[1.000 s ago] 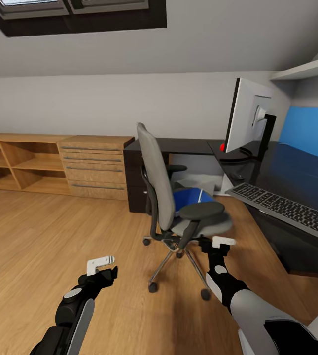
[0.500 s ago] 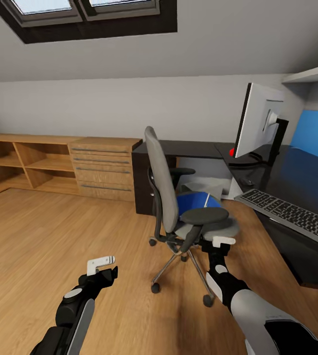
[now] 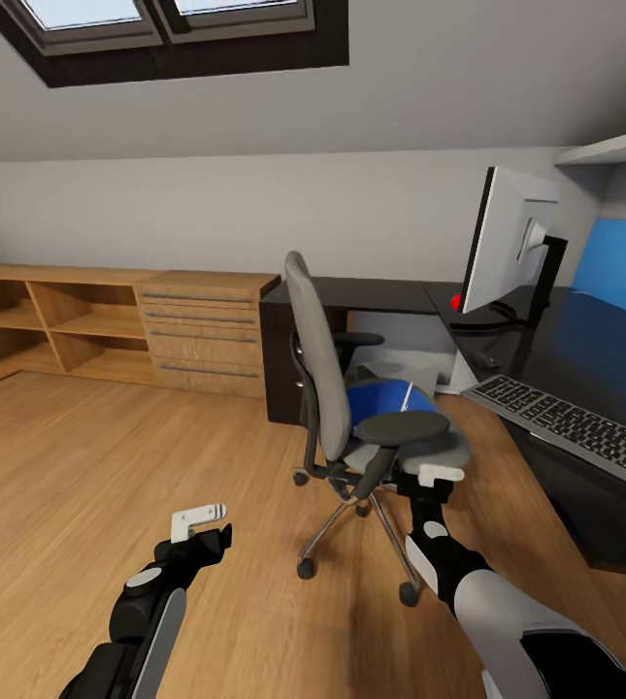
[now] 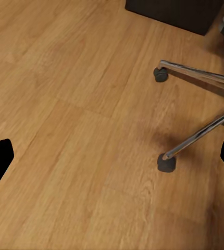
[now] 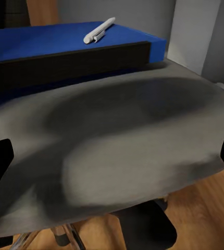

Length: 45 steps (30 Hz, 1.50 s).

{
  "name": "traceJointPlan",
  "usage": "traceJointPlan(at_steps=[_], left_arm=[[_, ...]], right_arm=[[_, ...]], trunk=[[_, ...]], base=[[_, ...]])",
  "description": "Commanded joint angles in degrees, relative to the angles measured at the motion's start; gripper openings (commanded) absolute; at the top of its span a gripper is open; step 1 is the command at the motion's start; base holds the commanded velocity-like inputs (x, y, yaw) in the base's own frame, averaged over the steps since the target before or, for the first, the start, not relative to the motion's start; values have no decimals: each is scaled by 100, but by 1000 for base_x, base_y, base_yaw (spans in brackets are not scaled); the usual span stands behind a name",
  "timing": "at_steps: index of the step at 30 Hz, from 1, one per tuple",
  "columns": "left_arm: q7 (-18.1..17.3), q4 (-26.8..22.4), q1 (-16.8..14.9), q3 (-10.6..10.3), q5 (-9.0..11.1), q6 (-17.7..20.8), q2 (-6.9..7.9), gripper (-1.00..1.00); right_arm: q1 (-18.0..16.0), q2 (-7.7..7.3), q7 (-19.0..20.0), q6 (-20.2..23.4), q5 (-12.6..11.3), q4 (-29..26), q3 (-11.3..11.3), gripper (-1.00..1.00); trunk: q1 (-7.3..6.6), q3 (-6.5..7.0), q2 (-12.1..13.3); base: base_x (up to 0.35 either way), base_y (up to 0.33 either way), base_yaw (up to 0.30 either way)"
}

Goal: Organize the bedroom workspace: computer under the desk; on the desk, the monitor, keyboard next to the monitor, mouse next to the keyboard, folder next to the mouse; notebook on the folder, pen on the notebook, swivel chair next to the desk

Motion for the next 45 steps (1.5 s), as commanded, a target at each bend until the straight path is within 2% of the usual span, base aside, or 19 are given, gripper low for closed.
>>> traceJointPlan(at_steps=[1, 8, 45], left_arm=[[52, -6, -3, -6, 60, 18, 1, 100], [52, -6, -3, -6, 60, 18, 1, 100], [26, 82, -3, -14, 69, 17, 1, 100]], right_arm=[[-5, 2, -24, -13, 15, 4, 9, 100], [-2, 6, -24, -8, 9, 15, 13, 100], [1, 16, 2, -6, -2, 22, 26, 100]], trunk=[[-1, -4, -2], [-1, 22, -2], [-1, 236, -2]], base=[[0, 0, 0], [0, 0, 111], [0, 0, 218]])
